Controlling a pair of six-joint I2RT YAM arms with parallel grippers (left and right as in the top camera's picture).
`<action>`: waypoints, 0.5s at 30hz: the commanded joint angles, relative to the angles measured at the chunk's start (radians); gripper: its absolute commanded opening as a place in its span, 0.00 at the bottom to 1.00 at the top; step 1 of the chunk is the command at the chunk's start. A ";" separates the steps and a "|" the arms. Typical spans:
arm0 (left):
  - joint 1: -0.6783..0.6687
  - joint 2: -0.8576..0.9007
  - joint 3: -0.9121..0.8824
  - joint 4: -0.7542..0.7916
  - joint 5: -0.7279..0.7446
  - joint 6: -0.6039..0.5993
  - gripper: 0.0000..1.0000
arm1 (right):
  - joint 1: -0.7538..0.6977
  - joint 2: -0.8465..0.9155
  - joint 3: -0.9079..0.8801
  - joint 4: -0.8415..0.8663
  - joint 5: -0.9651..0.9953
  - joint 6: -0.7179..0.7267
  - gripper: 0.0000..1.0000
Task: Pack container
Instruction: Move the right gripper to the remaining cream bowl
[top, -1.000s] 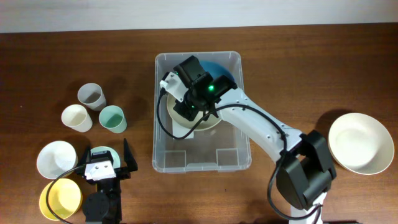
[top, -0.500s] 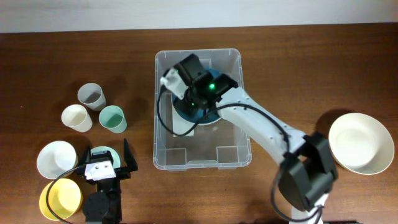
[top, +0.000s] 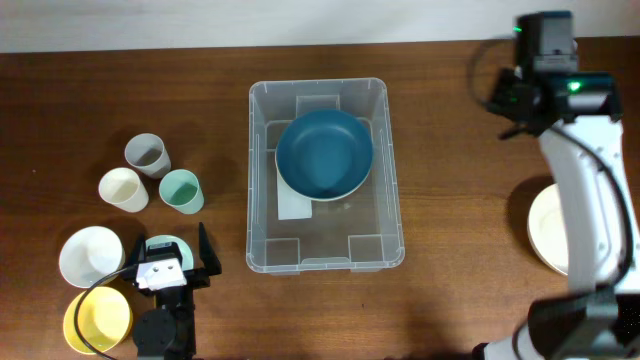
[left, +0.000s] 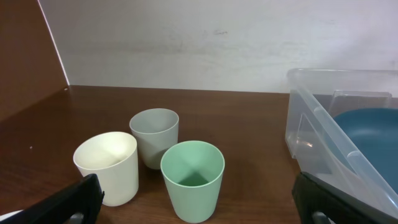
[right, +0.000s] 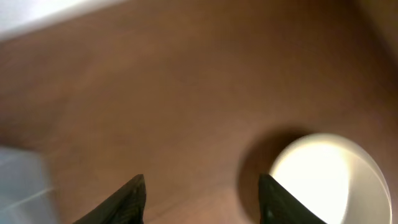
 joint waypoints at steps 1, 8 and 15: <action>0.004 -0.008 -0.008 0.002 -0.004 -0.007 0.99 | -0.129 0.068 -0.051 -0.014 -0.050 0.148 0.56; 0.004 -0.008 -0.008 0.002 -0.004 -0.007 0.99 | -0.294 0.217 -0.199 0.050 -0.073 0.189 0.57; 0.004 -0.008 -0.008 0.002 -0.004 -0.007 0.99 | -0.303 0.279 -0.357 0.209 -0.075 0.193 0.57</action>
